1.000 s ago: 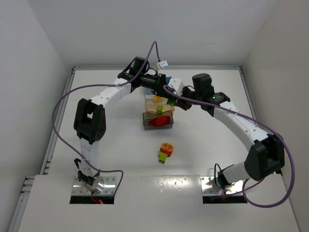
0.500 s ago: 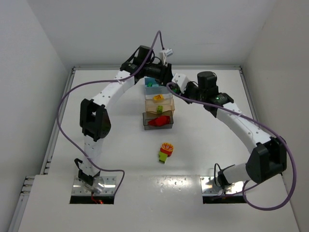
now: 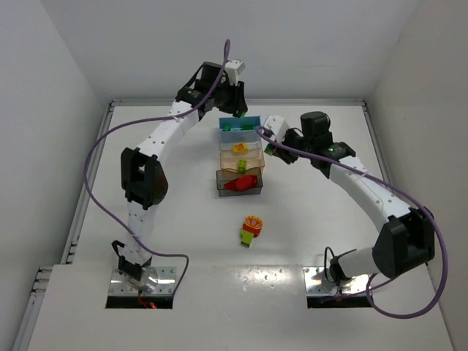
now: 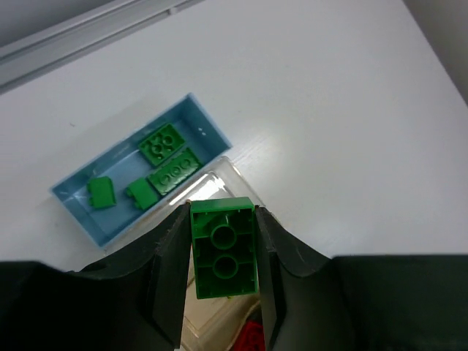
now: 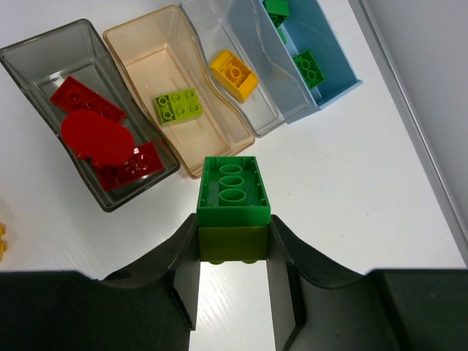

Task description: Sort the legos into containers by color

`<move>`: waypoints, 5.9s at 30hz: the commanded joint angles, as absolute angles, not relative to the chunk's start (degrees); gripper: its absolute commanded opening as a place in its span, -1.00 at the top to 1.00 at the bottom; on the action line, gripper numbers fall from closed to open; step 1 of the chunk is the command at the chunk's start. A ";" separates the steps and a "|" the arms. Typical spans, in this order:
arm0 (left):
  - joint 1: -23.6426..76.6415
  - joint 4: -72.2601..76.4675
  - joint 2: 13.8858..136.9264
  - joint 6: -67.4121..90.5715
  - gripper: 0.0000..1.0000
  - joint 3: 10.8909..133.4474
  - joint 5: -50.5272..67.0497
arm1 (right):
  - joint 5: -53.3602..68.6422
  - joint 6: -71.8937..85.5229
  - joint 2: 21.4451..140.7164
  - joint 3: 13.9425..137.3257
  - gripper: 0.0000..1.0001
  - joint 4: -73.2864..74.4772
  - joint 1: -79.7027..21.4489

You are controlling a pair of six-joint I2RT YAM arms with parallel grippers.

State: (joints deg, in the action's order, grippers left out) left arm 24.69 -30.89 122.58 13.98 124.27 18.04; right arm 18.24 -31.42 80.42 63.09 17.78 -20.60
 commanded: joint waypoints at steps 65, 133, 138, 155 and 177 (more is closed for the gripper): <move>25.05 -3.51 107.58 4.14 -0.59 91.05 67.41 | 65.30 -17.58 86.75 69.43 0.90 25.67 -7.65; 30.67 -15.82 108.63 -4.66 0.22 95.45 66.18 | 64.42 -17.49 84.11 68.82 0.88 23.12 -10.37; 30.67 -14.68 108.63 -2.99 0.33 95.45 68.11 | 64.42 -17.49 84.11 68.82 0.88 22.59 -10.37; 27.95 6.05 107.49 16.60 1.00 94.75 66.71 | 60.47 -26.36 82.27 62.32 0.88 29.17 -9.23; 25.58 -14.67 113.55 11.16 1.00 114.25 8.48 | 56.08 -28.30 81.73 60.47 0.88 29.71 -9.23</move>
